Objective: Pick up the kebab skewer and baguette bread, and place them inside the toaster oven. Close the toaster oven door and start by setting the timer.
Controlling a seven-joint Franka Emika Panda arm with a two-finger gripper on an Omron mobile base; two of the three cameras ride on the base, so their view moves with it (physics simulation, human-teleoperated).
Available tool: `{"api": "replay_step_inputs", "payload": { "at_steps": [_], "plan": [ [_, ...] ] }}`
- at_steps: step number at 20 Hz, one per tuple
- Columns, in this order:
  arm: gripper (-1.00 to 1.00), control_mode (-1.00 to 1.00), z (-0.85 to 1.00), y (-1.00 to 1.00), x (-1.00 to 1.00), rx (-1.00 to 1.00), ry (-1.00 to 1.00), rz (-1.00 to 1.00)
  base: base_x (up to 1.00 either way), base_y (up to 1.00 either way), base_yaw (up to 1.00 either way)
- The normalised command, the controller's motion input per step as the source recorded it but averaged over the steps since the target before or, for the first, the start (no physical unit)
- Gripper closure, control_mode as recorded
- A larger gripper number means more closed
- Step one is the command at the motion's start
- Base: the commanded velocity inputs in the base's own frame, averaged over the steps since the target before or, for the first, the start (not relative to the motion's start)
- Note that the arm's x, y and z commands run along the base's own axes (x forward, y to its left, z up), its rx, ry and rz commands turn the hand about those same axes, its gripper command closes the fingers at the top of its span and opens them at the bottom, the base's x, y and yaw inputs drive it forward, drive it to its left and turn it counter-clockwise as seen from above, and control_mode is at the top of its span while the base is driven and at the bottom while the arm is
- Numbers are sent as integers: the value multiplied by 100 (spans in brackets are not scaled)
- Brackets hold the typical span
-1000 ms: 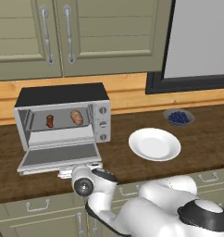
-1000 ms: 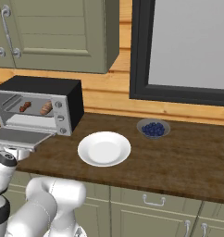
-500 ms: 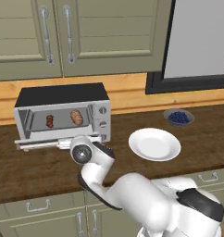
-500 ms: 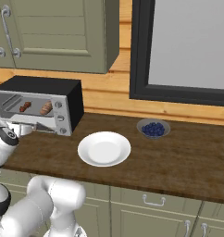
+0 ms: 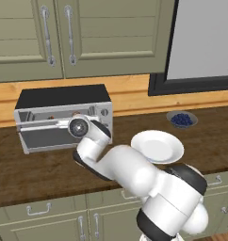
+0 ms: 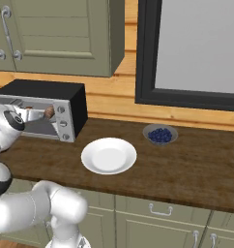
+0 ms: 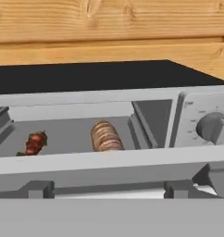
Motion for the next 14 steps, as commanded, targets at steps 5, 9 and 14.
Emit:
{"api": "replay_step_inputs", "payload": {
  "at_steps": [5, 9, 14],
  "plan": [
    [-100, -100, -9, -20, 58, 0, 0, 0, 0, 0, 0],
    [-100, -100, -34, -20, 37, 1, 0, 0, 0, 0, 0],
    [-100, -100, -62, -19, 25, 1, 0, 0, 0, 0, 0]
  ]
}}
